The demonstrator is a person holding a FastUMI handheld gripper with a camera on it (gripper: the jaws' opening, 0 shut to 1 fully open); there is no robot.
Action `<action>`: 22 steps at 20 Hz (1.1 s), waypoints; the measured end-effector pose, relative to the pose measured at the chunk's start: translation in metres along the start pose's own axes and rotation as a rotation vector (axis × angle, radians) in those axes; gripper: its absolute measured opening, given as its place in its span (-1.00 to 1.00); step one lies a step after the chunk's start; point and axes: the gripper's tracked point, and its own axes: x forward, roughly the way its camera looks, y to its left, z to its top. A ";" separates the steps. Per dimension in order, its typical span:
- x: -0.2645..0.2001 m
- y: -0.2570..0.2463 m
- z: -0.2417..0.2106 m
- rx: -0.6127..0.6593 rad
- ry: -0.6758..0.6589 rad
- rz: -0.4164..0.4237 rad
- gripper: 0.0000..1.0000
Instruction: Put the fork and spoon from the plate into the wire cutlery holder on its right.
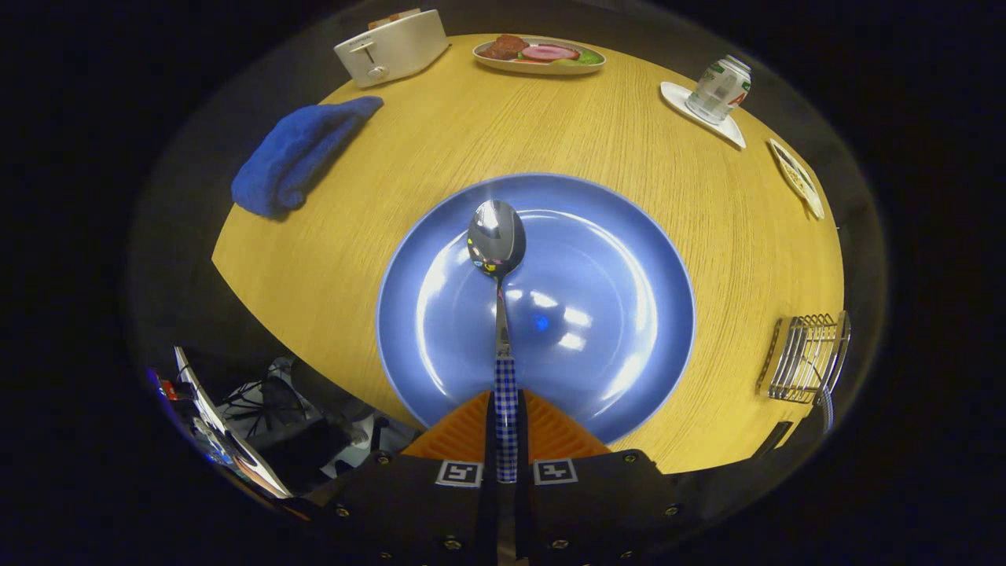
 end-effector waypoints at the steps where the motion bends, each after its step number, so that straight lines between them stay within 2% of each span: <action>1: -0.006 -0.004 0.000 -0.008 -0.006 0.000 -0.81; 10: -0.066 -0.047 -0.020 -0.039 0.009 -0.067 -0.81; 22: -0.107 -0.109 -0.049 0.102 0.023 -0.143 -0.81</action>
